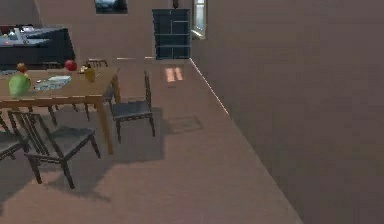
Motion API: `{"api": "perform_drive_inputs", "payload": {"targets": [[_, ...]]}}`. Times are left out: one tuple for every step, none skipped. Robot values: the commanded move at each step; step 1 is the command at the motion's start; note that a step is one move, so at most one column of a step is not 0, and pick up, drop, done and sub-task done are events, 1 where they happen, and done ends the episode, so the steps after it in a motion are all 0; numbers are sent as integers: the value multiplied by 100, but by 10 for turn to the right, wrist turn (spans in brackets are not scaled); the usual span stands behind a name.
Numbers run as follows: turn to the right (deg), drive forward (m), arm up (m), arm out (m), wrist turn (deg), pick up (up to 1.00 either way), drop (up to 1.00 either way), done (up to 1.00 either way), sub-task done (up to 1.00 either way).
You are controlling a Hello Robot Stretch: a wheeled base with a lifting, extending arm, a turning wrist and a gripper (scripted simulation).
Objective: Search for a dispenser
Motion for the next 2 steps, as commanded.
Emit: {"api": "perform_drive_inputs", "payload": {"targets": [[0, 100, 0, 0, 0, 0, 0, 0, 0], [0, 95, 0, 0, 0, 0, 0, 0, 0]]}}
